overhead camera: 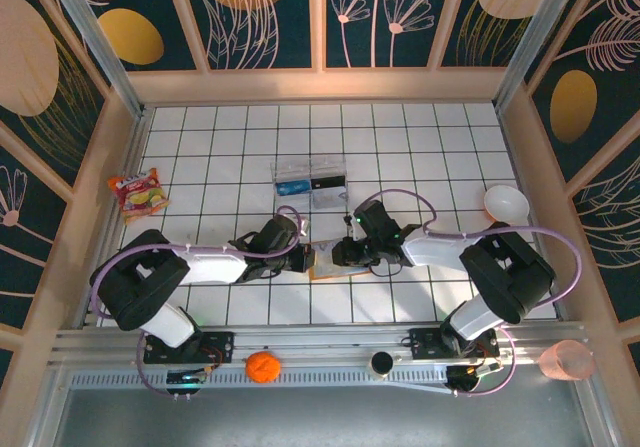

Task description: Take the credit cards out of the card holder

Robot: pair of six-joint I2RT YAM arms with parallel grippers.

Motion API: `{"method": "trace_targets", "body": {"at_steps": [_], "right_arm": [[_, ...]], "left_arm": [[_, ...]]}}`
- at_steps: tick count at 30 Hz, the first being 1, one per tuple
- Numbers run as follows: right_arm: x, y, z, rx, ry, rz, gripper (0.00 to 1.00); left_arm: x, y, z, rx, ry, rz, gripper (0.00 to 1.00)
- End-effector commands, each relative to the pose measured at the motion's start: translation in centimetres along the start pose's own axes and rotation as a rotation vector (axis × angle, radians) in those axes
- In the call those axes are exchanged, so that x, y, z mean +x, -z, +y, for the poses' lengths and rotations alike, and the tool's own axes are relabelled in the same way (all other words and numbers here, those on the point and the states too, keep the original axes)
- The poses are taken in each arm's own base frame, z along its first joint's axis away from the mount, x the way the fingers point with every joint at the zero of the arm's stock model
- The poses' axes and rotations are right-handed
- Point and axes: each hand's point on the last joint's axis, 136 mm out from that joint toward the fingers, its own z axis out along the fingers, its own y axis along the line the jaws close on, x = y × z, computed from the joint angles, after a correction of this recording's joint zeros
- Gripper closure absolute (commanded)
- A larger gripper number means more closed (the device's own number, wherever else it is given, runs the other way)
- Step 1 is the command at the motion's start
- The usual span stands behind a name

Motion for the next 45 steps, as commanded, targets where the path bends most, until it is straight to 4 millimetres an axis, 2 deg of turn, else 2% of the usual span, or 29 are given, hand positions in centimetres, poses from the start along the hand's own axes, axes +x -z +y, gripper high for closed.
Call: {"method": "trace_targets", "body": {"at_steps": [1, 6, 16, 19, 21, 26, 31, 33, 35, 40, 45], "right_arm": [[-0.4, -0.2, 0.2, -0.025, -0.014, -0.004, 0.82], [-0.5, 0.4, -0.7, 0.000, -0.043, -0.035, 1.00], [-0.1, 4.7, -2.8, 0.102, -0.085, -0.130, 1.00], [-0.4, 6.1, -2.5, 0.102, -0.079, -0.160, 1.00], [-0.6, 6.6, -1.9, 0.079, -0.069, -0.168, 1.00], [-2.0, 8.3, 2.3, -0.105, 0.035, -0.240, 1.00], [-3.8, 10.7, 6.3, -0.259, 0.141, -0.347, 1.00], [-4.5, 11.5, 7.7, -0.317, 0.165, -0.386, 1.00], [-5.1, 12.0, 8.9, -0.377, 0.177, -0.415, 1.00], [-6.1, 12.9, 10.9, -0.477, 0.202, -0.463, 1.00], [-6.2, 12.7, 11.9, -0.517, 0.220, -0.456, 1.00]], "left_arm": [[1.4, -0.5, 1.1, -0.029, 0.019, 0.048, 1.00], [1.4, -0.2, 1.3, -0.042, 0.021, 0.042, 1.00], [1.1, 0.2, 1.3, -0.040, 0.023, 0.022, 1.00], [0.6, 0.4, 1.4, -0.039, 0.021, 0.012, 1.00], [0.2, 0.6, 1.2, -0.028, 0.018, 0.006, 1.00], [-2.1, 2.2, -0.6, 0.051, -0.011, -0.058, 0.98], [-5.2, 6.0, -3.3, 0.258, 0.020, -0.213, 0.77], [-5.8, 7.3, -4.9, 0.355, 0.018, -0.256, 0.66], [-6.3, 8.3, -6.0, 0.433, 0.023, -0.295, 0.61], [-7.0, 10.5, -7.5, 0.583, 0.059, -0.382, 0.55], [-7.2, 11.9, -7.9, 0.641, 0.074, -0.432, 0.53]]}}
